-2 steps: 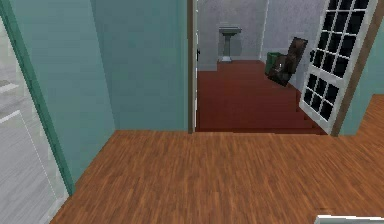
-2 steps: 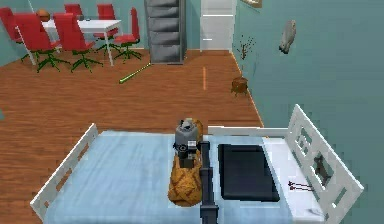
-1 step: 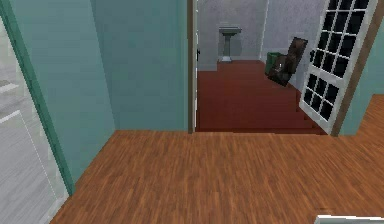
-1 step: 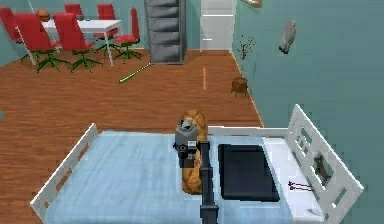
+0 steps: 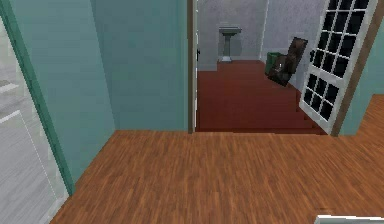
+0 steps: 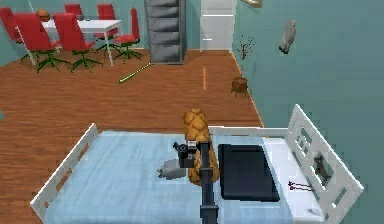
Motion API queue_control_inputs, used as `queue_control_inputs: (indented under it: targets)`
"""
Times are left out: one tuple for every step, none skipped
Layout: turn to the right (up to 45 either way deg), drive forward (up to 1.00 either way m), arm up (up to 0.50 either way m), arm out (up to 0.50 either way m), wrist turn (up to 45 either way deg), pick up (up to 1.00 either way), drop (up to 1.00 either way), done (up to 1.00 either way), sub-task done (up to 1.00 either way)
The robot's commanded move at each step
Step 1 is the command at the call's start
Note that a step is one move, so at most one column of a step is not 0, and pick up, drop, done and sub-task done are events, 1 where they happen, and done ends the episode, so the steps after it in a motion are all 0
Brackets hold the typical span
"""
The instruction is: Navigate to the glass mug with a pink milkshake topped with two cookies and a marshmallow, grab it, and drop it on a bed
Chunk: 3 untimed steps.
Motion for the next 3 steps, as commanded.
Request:
queue_control_inputs:
  targets:
    - [0.0, 0.0, 0.1, 0.0, 0.0, 0.0, 0.0, 0.0, 0.0]
    - [0.0, 0.0, 0.0, -0.08, 0.0, 0.0, 0.0, 0.0, 0.0]
    - [0.0, 0.0, 0.0, 0.0, 0.0, 0.0, 0.0, 1.0, 0.0]
